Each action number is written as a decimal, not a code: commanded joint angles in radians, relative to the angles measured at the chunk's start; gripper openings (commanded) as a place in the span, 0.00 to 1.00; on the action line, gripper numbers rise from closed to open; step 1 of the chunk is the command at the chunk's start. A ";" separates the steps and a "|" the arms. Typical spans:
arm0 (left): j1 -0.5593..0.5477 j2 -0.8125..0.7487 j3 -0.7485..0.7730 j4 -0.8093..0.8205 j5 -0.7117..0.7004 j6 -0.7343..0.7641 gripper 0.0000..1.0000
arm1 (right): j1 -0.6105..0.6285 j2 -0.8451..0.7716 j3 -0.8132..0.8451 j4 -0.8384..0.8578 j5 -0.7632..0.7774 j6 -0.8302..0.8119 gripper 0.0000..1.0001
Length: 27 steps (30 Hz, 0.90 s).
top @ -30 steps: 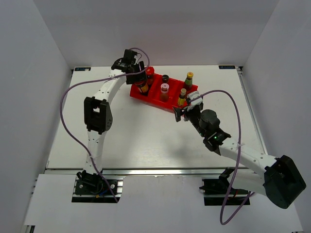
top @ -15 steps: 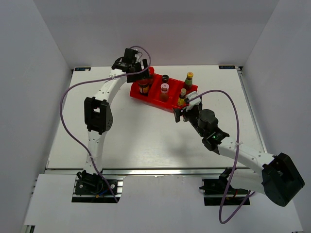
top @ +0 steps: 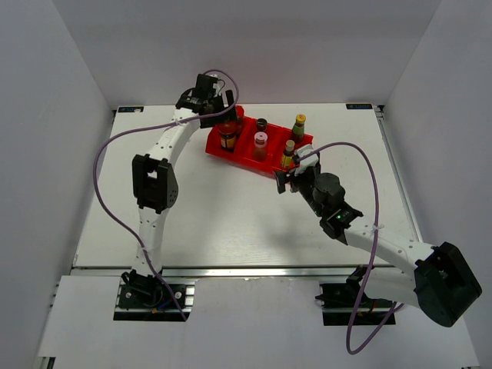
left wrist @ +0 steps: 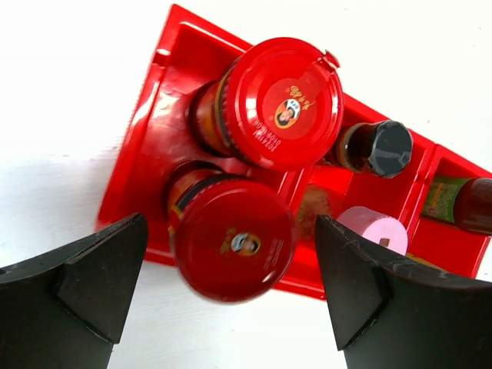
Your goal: Organize the condiment bottles
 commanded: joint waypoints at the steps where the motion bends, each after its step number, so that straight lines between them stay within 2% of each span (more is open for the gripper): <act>1: -0.003 -0.163 0.022 -0.030 -0.078 0.019 0.98 | -0.005 -0.006 0.048 0.047 0.024 0.014 0.89; 3: -0.003 -0.210 -0.019 -0.047 -0.135 0.021 0.98 | -0.007 -0.005 0.057 0.047 0.031 0.027 0.89; 8: -0.003 -0.445 -0.254 -0.014 -0.255 -0.005 0.98 | -0.014 -0.017 0.097 0.019 0.103 0.067 0.89; 12: -0.002 -0.640 -0.563 0.028 -0.395 -0.068 0.98 | -0.024 -0.057 0.114 -0.093 0.212 0.158 0.89; 16: 0.001 -0.818 -0.772 0.076 -0.462 -0.114 0.98 | -0.031 -0.100 0.129 -0.199 0.373 0.241 0.89; 21: 0.012 -0.957 -0.857 0.031 -0.546 -0.186 0.98 | -0.031 -0.112 0.166 -0.309 0.440 0.324 0.89; 22: 0.012 -0.978 -0.888 0.042 -0.569 -0.195 0.98 | -0.031 -0.115 0.169 -0.373 0.450 0.339 0.89; 27: 0.012 -1.065 -0.952 0.106 -0.574 -0.189 0.98 | -0.031 -0.124 0.149 -0.383 0.464 0.338 0.89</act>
